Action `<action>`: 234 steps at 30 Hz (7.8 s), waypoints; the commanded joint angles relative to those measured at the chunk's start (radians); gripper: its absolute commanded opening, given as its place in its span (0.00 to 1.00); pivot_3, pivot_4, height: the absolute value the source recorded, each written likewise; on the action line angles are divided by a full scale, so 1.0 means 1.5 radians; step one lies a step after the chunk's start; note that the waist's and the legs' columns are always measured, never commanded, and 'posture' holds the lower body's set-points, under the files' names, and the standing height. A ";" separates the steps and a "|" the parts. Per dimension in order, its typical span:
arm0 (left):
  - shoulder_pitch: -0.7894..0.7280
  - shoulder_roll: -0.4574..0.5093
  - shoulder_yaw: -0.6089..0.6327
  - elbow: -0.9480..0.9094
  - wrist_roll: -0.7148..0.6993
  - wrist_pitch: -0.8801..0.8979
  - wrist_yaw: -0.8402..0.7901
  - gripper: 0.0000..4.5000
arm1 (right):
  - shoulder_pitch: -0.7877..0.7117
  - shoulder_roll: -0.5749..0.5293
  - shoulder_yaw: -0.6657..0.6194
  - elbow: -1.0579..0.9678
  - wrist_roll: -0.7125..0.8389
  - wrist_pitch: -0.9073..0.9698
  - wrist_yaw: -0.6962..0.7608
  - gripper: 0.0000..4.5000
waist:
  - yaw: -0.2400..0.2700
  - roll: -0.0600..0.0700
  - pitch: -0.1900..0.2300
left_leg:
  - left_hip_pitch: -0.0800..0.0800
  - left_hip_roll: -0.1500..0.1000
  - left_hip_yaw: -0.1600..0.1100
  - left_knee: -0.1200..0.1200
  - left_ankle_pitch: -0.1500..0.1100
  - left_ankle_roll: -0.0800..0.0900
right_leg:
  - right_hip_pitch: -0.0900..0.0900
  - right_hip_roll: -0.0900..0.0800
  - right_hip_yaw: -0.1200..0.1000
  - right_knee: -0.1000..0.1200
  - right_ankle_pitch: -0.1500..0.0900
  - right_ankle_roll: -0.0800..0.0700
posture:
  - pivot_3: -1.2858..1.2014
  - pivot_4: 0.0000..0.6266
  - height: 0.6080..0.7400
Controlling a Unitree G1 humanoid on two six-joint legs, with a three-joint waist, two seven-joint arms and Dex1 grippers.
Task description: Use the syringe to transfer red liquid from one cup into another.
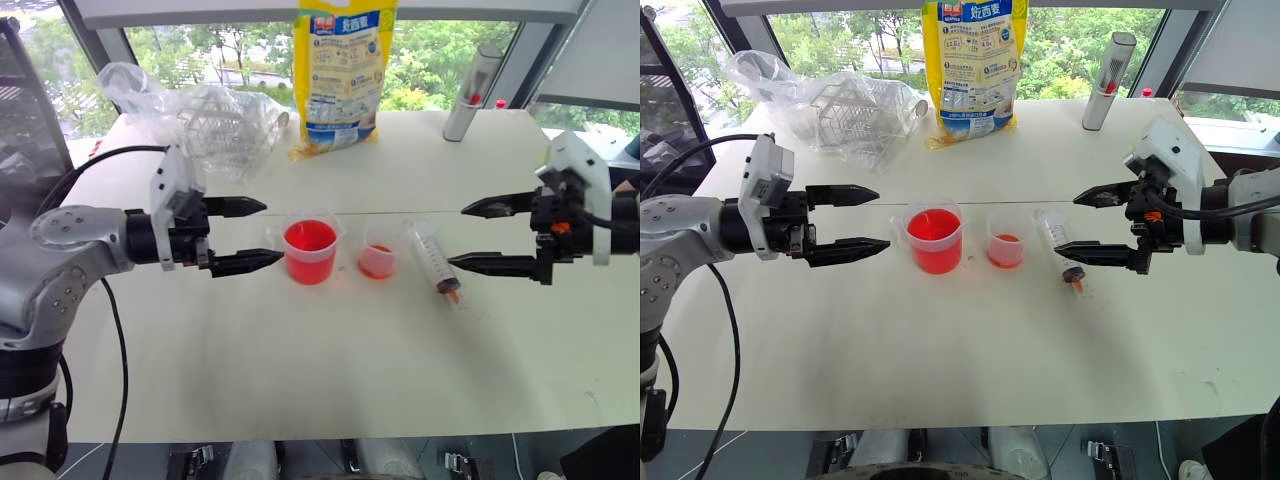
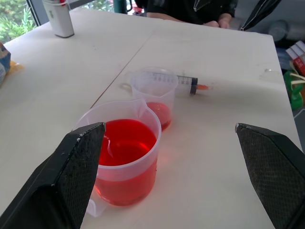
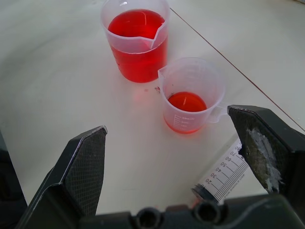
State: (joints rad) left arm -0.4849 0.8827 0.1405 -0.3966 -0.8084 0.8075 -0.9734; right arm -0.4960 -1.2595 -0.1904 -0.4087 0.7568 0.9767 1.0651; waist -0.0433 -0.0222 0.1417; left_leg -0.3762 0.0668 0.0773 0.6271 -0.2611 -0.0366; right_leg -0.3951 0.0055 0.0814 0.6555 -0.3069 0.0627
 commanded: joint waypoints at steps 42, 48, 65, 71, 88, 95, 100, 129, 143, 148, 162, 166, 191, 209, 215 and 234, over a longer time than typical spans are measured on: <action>-0.003 -0.014 0.008 -0.023 0.008 -0.030 0.015 1.00 | -0.300 0.255 0.356 0.452 -0.277 0.160 -0.172 0.99 | 0.000 0.000 0.000 | -0.004 0.000 0.001 0.000 0.000 0.000 | -0.005 0.001 0.001 0.000 0.000 0.000 | 0.52 0.24 1.00; 0.017 -0.010 0.020 -0.044 0.002 -0.024 0.032 1.00 | -0.320 0.301 0.390 0.532 -0.331 0.134 -0.158 0.99 | 0.000 0.000 0.000 | -0.008 0.000 0.000 0.001 0.000 0.000 | -0.008 0.001 0.000 0.000 0.000 0.000 | 0.52 0.24 1.00; 0.018 -0.017 0.010 -0.048 0.006 -0.030 0.049 1.00 | -0.296 0.337 0.413 0.531 -0.424 0.105 -0.122 0.31 | -0.001 0.000 -0.001 | -0.008 -0.001 0.000 0.002 0.000 0.000 | -0.007 0.001 0.000 0.000 0.001 0.000 | 0.52 0.24 1.00; -0.005 -0.011 0.013 -0.022 0.014 -0.037 0.039 1.00 | -0.275 0.284 0.279 0.402 -0.401 0.145 -0.166 0.31 | 0.002 0.000 0.000 | -0.008 -0.001 0.000 0.002 0.000 0.000 | -0.008 0.001 0.000 0.001 0.001 0.000 | 0.52 0.24 1.00; -0.175 -0.002 -0.007 0.128 0.057 -0.064 -0.048 1.00 | -0.214 0.644 0.003 0.106 -0.143 -0.231 -0.265 0.31 | -0.001 0.000 0.000 | -0.007 0.000 0.000 0.002 0.000 0.000 | -0.008 0.004 -0.001 0.005 0.001 0.000 | 0.52 0.24 1.00; -0.198 0.000 0.005 0.133 0.055 -0.052 -0.051 1.00 | -0.142 0.762 0.095 0.185 -0.181 -0.386 -0.255 0.31 | -0.001 0.000 -0.001 | -0.007 -0.001 0.000 0.003 0.000 0.000 | -0.008 0.002 -0.001 0.005 0.001 0.000 | 0.52 0.24 1.00; -0.202 -0.004 0.007 0.129 0.052 -0.046 -0.044 1.00 | -0.111 0.803 0.139 0.269 -0.220 -0.486 -0.248 0.31 | -0.003 0.000 -0.001 | -0.007 -0.001 0.000 0.003 0.000 0.000 | -0.008 0.002 -0.001 0.006 0.001 0.000 | 0.52 0.24 1.00; -0.292 -0.164 -0.077 0.282 0.147 -0.118 -0.024 1.00 | -0.060 0.802 0.196 0.402 -0.313 -0.646 -0.232 0.31 | -0.002 0.000 -0.001 | -0.006 -0.001 0.000 0.003 0.000 -0.001 | -0.007 0.002 -0.001 0.006 0.001 0.000 | 0.52 0.24 1.00; -0.304 -0.206 -0.084 0.323 0.167 -0.114 -0.022 0.25 | -0.064 0.801 0.204 0.403 -0.320 -0.647 -0.233 0.31 | -0.003 0.000 -0.001 | -0.006 -0.001 0.000 0.003 0.000 -0.001 | -0.007 0.002 -0.001 0.007 0.001 0.000 | 0.52 0.24 1.00; -0.297 -0.210 -0.083 0.313 0.167 -0.106 -0.021 0.02 | -0.062 0.800 0.207 0.401 -0.321 -0.646 -0.231 0.31 | -0.003 0.000 -0.001 | -0.006 -0.001 0.000 0.003 0.000 -0.001 | -0.007 0.002 -0.001 0.007 0.001 0.000 | 0.52 0.24 1.00; -0.354 -0.207 -0.060 0.334 0.165 -0.112 -0.015 0.02 | -0.047 0.786 0.227 0.385 -0.317 -0.607 -0.206 0.31 | -0.002 0.000 -0.001 | -0.006 -0.001 0.000 0.003 0.000 -0.001 | -0.007 0.002 -0.001 0.006 0.001 0.000 | 0.52 0.24 1.00; -0.372 -0.206 -0.053 0.343 0.166 -0.117 -0.014 0.02 | -0.042 0.780 0.234 0.377 -0.315 -0.593 -0.200 0.31 | -0.002 0.000 -0.001 | -0.006 -0.001 0.000 0.003 0.000 -0.001 | -0.007 0.002 -0.001 0.006 0.001 0.000 | 0.52 0.24 1.00; -0.420 -0.201 -0.042 0.381 0.178 -0.146 -0.009 0.02 | -0.031 0.769 0.253 0.370 -0.319 -0.569 -0.186 0.31 | -0.002 0.000 -0.001 | -0.006 -0.001 0.000 0.003 0.000 -0.001 | -0.007 0.002 -0.001 0.006 0.001 0.000 | 0.52 0.24 1.00; -0.426 -0.199 -0.043 0.391 0.183 -0.158 -0.011 0.02 | -0.031 0.767 0.255 0.370 -0.320 -0.570 -0.186 0.31 | -0.002 0.000 -0.001 | -0.006 -0.001 0.000 0.003 0.000 -0.001 | -0.007 0.002 -0.001 0.006 0.001 0.000 | 0.52 0.24 1.00; -0.426 -0.198 -0.043 0.391 0.183 -0.158 -0.011 0.02 | -0.031 0.768 0.256 0.370 -0.320 -0.570 -0.186 0.31 | -0.002 0.000 -0.001 | -0.006 -0.001 0.000 0.003 0.000 -0.001 | -0.007 0.002 -0.001 0.006 0.001 0.000 | 0.52 0.24 1.00; -0.423 -0.202 -0.046 0.391 0.184 -0.164 -0.010 0.02 | -0.036 0.768 0.256 0.374 -0.322 -0.572 -0.185 0.31 | -0.002 0.000 -0.001 | -0.006 -0.001 0.000 0.003 0.000 -0.001 | -0.007 0.002 -0.001 0.006 0.001 0.000 | 0.52 0.24 1.00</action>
State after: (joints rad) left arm -1.0341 0.5623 -0.0050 0.2048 -0.5550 0.6462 -1.0355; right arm -0.5710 -0.1070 0.1112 0.1622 0.2965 0.1043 0.7221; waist -0.0462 -0.0226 0.1404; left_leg -0.3848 0.0653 0.0773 0.6317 -0.2604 -0.0376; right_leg -0.4052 0.0081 0.0798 0.6651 -0.3059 0.0633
